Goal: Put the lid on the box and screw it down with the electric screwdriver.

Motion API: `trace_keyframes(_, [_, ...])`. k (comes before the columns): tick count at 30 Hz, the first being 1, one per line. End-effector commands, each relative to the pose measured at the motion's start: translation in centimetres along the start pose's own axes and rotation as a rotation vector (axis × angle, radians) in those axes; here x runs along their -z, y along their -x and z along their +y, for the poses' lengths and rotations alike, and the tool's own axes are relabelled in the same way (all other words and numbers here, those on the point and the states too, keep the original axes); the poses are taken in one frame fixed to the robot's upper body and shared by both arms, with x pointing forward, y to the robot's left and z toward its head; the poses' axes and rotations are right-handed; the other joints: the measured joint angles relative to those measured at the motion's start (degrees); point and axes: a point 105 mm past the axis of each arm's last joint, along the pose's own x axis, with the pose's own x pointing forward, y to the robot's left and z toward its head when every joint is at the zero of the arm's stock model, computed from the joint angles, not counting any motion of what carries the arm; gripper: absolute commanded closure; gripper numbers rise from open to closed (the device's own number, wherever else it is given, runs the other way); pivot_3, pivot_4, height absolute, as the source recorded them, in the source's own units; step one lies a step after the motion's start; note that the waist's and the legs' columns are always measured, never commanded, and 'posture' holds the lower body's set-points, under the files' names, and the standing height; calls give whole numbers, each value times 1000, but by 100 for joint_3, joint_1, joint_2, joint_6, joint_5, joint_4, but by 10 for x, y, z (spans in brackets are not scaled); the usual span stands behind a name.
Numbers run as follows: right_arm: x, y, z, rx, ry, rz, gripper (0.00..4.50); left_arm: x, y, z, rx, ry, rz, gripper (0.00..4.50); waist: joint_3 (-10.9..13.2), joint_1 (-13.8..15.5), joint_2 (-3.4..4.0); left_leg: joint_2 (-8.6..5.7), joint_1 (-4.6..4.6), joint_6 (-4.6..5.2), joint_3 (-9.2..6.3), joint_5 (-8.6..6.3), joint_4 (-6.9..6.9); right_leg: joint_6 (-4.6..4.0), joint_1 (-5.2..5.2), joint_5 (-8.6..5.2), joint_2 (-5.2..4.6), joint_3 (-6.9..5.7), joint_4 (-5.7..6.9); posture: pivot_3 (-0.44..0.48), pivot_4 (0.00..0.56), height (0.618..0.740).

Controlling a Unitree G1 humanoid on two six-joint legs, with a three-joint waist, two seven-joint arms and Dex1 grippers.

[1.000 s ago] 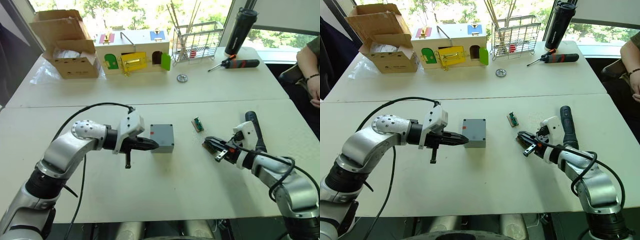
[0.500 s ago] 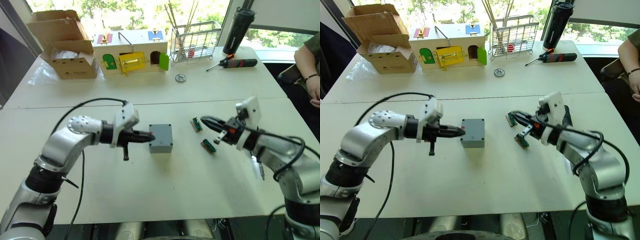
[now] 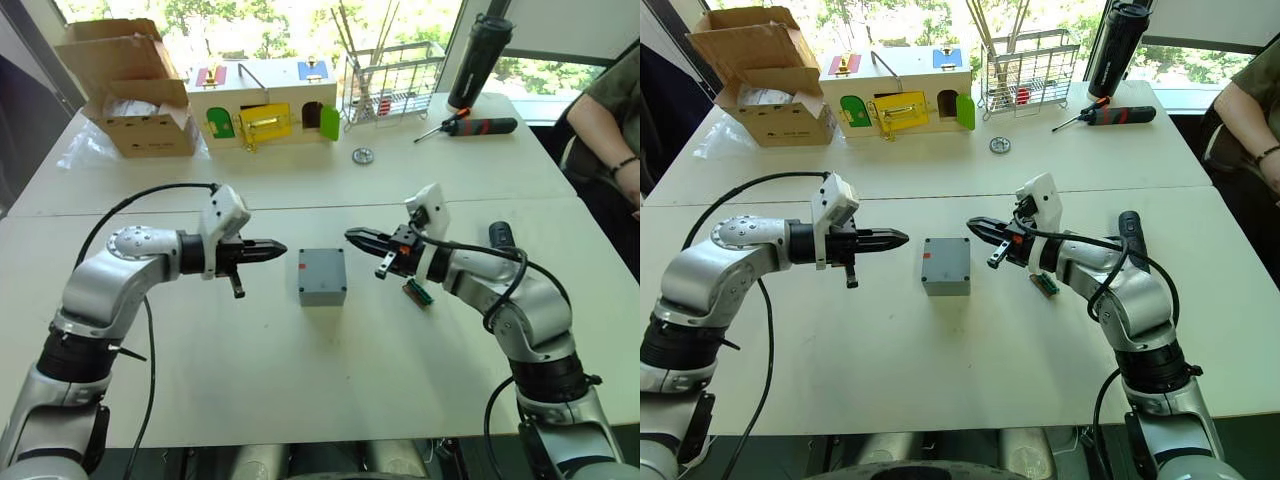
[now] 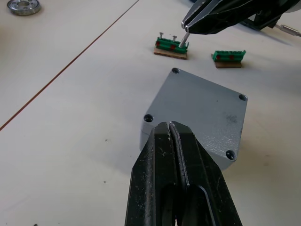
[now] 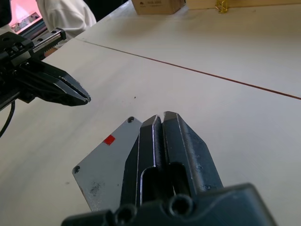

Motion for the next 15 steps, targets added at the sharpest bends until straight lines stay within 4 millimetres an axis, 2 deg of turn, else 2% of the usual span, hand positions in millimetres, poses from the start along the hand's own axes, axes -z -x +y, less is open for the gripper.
trace_keyframes(1, [-9, -2, 5, -27, 31, -35, 4459, -8, 2, -3, -6, -29, -21, 4500, 0, 4, 0, 0, 0, 0, 0, 0, 0, 0, 0, 0, 0, 0, 0, 0, 150, 740])
trace_keyframes(15, [5, -9, 8, -25, 17, -12, 4459, -6, -2, -5, 4, -32, -12, 4500, 0, 2, 0, 0, 0, -1, 0, 0, 0, 0, -1, 0, 1, 0, 2, 0, 150, 740])
